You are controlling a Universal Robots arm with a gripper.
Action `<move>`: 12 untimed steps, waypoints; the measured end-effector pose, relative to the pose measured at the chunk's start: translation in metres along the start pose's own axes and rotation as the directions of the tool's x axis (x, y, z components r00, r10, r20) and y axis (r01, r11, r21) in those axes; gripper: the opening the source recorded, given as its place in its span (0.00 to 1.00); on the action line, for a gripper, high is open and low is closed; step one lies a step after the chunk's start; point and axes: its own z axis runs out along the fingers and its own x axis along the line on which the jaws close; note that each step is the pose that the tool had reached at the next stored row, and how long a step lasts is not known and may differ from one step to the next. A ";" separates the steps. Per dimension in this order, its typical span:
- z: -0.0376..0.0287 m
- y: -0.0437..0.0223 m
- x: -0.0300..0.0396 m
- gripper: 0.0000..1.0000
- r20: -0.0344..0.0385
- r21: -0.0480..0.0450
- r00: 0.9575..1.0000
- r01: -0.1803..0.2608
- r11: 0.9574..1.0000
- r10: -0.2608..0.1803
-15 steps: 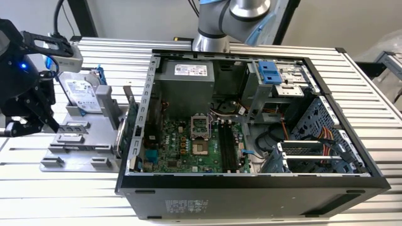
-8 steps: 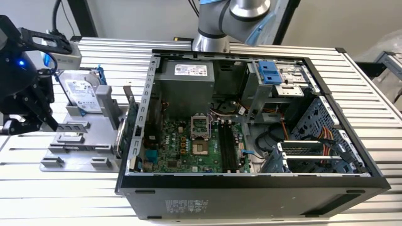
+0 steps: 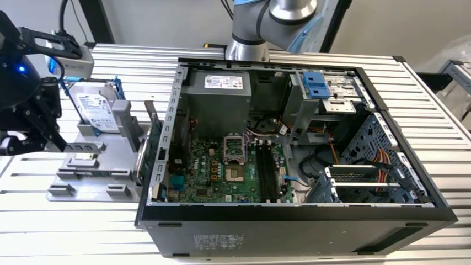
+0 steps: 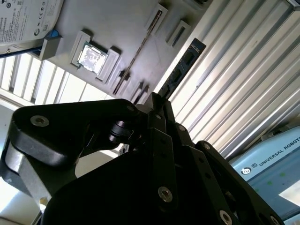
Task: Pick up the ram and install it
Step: 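Pick up the ram and move it above insertion slot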
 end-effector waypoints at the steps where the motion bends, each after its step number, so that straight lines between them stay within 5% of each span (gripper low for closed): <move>1: -0.0007 0.0000 0.0000 0.00 0.000 0.000 1.000 0.000 1.000 0.000; 12: -0.0085 0.0002 -0.0007 0.00 0.000 0.000 1.000 0.000 1.000 0.000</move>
